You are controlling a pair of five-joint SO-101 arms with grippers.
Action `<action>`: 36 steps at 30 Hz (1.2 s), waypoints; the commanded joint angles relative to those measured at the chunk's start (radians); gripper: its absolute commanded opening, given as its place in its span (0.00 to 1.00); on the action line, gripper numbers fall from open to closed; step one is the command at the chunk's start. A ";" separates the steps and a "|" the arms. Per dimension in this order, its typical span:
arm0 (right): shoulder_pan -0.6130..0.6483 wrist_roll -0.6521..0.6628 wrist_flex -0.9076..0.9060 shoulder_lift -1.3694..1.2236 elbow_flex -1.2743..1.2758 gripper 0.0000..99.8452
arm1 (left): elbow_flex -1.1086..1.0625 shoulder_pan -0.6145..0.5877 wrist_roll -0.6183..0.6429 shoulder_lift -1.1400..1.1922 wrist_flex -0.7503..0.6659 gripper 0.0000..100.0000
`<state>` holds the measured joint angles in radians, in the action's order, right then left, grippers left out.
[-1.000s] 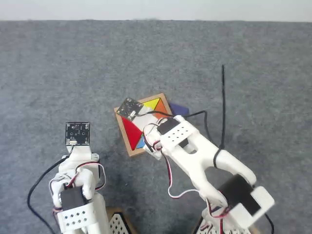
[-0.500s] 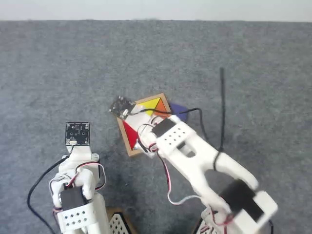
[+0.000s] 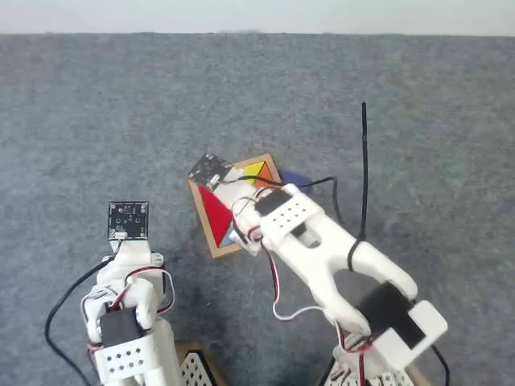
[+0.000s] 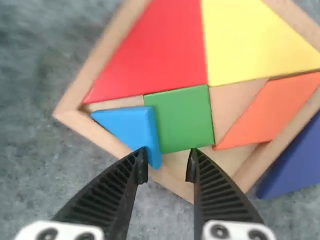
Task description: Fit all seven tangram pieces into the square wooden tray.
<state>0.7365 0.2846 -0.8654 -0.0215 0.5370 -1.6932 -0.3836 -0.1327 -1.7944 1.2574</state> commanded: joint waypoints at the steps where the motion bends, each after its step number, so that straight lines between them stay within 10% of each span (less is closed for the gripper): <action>1: -0.022 -0.009 -0.008 -0.016 -0.066 0.13 | 0.008 -0.003 -0.009 -0.018 0.005 0.02; 14: 0.099 -0.031 0.018 -0.018 -0.066 0.13 | 0.008 -0.003 -0.009 -0.018 0.005 0.02; 25: -0.266 -0.038 -0.173 0.136 -0.236 0.13 | 0.008 -0.003 -0.009 -0.018 0.005 0.02; 36: -0.364 -0.029 -0.182 -0.331 -0.566 0.14 | 0.008 -0.003 -0.009 -0.018 0.005 0.02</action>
<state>0.3836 0.2570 -1.0372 -0.2194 0.1197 -1.6932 -0.3836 -0.1327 -1.7944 1.2574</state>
